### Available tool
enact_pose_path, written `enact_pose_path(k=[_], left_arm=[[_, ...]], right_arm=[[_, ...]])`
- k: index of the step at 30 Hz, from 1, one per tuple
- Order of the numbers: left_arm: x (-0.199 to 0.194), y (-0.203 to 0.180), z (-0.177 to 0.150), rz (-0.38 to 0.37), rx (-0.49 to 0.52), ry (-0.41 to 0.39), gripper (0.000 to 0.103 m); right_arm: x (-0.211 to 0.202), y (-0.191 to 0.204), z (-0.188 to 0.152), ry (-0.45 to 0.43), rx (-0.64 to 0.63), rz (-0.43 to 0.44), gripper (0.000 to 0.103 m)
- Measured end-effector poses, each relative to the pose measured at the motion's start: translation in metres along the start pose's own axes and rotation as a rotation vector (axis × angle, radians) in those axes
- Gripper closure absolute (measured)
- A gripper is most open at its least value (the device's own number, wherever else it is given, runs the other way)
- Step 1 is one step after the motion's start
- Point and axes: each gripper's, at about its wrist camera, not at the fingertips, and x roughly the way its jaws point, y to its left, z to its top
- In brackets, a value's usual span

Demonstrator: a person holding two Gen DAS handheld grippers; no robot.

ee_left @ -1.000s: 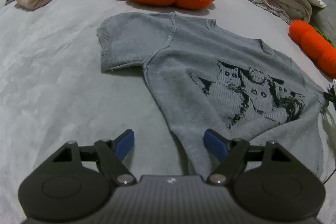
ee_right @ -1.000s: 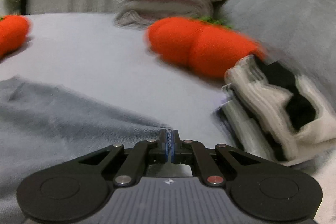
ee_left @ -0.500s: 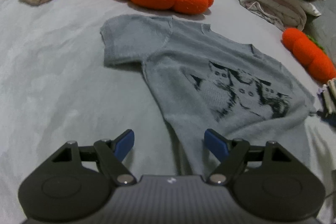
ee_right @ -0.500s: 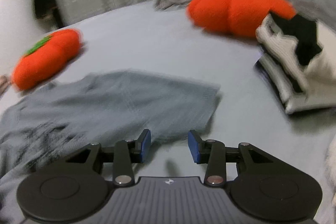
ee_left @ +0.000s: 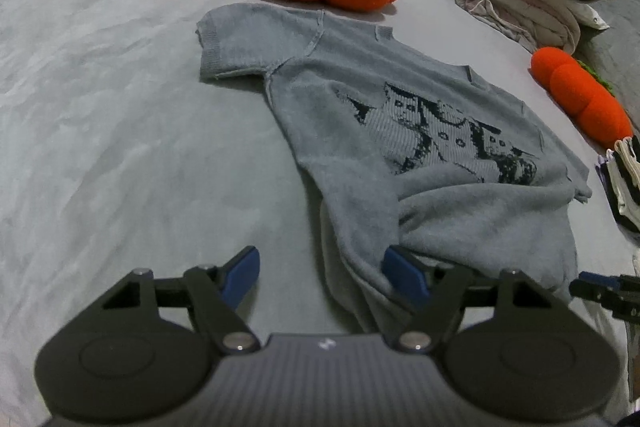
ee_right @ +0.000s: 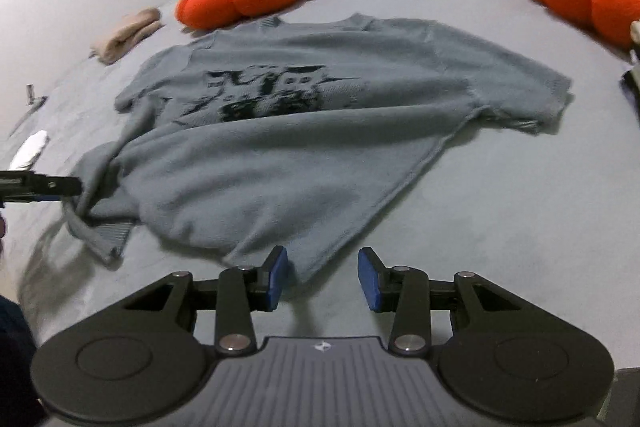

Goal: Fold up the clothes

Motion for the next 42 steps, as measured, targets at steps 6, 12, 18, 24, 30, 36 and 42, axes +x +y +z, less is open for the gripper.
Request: enact_pose_path(k=[6,12,18,24,30,36,42], left_arm=[[-0.002,0.001,-0.001,-0.019,-0.014,0.009,0.038],[-0.006,-0.003,-0.005,-0.035,-0.004,0.003,0.038],[0.009,-0.009,-0.010,-0.046,0.025,0.036,0.083],[-0.020,0.020,0.017,-0.160,-0.104,-0.035,0.092],[-0.021,0.055,0.037,-0.105,-0.218,-0.071,0.094],[0.003,0.059,0.064,-0.032,-0.238,-0.073,0.094],[0.021,0.062,0.079,0.035,-0.243,-0.081,0.094]], right_arm=[[0.006,0.009,-0.016,0.018,0.000,0.028,0.074],[0.010,0.018,-0.016,-0.026,-0.018,-0.009,0.089],[0.012,0.036,-0.009,-0.088,-0.110,-0.071,0.095],[-0.036,0.016,0.000,-0.315,0.005,0.019,0.095],[-0.074,-0.011,0.006,-0.507,0.166,0.109,0.095],[-0.042,-0.007,0.036,-0.465,0.226,0.038,0.095],[-0.007,-0.019,0.057,-0.415,0.245,-0.023,0.095]])
